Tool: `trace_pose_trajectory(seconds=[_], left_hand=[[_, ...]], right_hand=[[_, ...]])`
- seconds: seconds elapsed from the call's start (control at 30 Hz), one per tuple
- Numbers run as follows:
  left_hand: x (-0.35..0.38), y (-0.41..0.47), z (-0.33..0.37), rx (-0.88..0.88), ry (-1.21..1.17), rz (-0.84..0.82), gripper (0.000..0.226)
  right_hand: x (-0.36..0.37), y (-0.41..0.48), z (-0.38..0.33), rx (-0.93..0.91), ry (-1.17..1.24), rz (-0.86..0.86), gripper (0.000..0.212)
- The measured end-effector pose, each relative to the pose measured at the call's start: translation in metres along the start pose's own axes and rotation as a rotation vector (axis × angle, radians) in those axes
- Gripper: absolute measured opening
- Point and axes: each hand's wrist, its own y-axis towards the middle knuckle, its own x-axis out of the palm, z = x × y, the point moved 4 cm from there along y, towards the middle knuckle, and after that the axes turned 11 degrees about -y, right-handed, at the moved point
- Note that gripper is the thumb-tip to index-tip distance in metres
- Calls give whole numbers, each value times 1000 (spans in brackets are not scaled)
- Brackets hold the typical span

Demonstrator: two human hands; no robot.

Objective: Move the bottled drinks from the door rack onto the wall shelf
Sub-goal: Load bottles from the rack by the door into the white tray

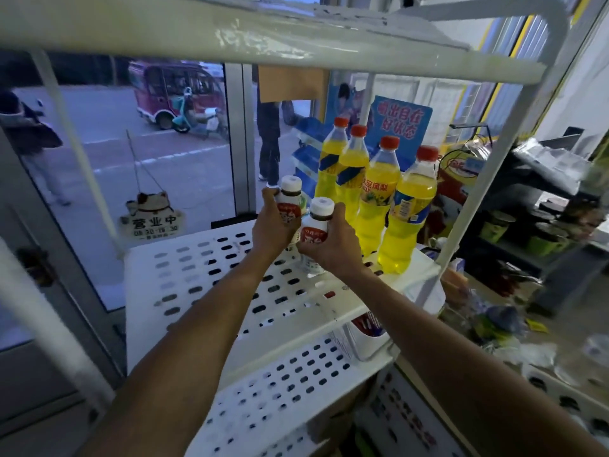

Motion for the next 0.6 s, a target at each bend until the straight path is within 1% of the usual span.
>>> trace_pose_trajectory(seconds=[0.07, 0.2, 0.3, 0.43, 0.6], left_hand=[[-5, -17, 7, 23, -5, 3, 64], [-15, -55, 22, 6, -30, 14, 66], [-21, -85, 36, -13, -22, 23, 67], [-26, -122, 53, -24, -11, 23, 72], [-28, -164, 74, -49, 18, 83, 74]], right_hand=[[-9, -10, -2, 12, 7, -20, 76], [-25, -38, -1, 34, 23, -63, 75], [-42, -60, -1, 4, 35, -46, 71], [-68, -91, 6, 45, 38, -36, 65], [-98, -127, 19, 72, 36, -21, 67]])
